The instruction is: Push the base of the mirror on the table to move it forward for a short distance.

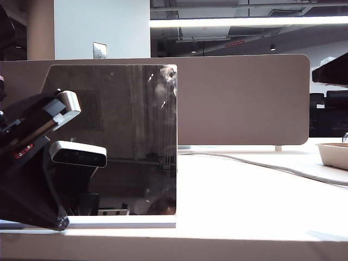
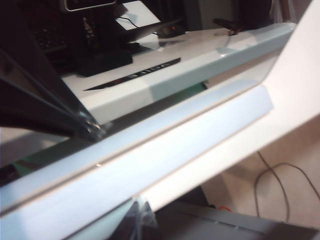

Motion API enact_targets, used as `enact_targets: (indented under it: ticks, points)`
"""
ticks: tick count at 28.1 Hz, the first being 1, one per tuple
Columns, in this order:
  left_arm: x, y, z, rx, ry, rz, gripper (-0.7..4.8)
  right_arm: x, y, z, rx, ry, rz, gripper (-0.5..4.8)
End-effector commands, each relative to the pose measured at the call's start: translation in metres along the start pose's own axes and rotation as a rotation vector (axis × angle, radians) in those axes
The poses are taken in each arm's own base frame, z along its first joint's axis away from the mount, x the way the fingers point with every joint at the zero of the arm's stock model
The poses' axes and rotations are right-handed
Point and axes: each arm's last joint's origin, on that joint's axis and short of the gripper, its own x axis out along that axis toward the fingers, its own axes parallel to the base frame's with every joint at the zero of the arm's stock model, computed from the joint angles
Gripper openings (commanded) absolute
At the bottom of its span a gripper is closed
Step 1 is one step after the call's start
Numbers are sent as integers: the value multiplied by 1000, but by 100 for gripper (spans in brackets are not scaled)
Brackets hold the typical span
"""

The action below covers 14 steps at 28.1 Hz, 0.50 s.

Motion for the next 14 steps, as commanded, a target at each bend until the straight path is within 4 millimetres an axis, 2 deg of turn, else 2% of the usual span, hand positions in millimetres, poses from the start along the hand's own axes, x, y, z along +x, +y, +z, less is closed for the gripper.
enact_targets:
  ticks: [1,14]
  points:
    - [0,0,2,0,-31,36,-5,0,0,2,-2,-18,-1,22]
    - [4,2,2,-3,-32,71,-5,0,0,2,-2,-18,-1,22]
